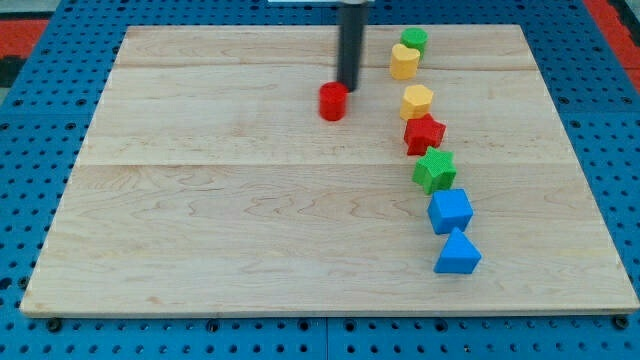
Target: Slide the red circle slightly left
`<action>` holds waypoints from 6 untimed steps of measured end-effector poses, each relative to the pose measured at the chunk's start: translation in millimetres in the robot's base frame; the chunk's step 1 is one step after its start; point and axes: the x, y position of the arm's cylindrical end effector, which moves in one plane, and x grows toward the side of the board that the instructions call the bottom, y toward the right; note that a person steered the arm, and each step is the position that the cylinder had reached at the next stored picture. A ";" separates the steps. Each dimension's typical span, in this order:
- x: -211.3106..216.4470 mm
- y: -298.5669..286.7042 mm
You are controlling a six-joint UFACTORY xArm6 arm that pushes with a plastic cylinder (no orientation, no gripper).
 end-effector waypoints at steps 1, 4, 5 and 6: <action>12.3 51.6; 31.8 -37.6; 76.0 -13.7; 57.7 44.5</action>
